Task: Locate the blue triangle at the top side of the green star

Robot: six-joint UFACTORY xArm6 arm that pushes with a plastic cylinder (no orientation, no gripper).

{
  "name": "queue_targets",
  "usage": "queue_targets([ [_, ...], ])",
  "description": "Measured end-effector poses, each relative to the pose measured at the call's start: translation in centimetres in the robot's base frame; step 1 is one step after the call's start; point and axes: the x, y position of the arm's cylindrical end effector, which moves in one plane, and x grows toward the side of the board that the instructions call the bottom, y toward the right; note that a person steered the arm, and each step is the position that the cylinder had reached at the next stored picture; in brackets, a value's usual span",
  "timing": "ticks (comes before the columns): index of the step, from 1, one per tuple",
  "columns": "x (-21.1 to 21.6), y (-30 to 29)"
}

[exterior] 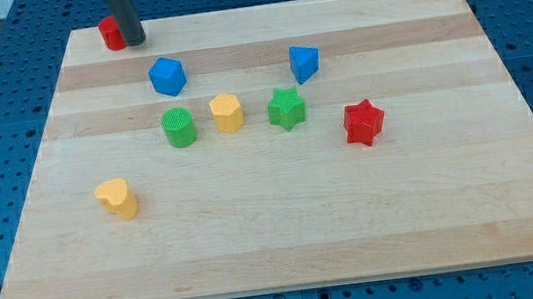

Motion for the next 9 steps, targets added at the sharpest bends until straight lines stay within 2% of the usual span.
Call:
queue_targets([
  [2, -0.8, -1.0],
  [3, -0.8, 0.9],
  [4, -0.6, 7.2],
  [5, 2.9, 11.6],
  [6, 8.8, 13.5],
  [7, 13.1, 21.2],
  [8, 13.6, 28.8],
  [9, 11.0, 29.6],
])
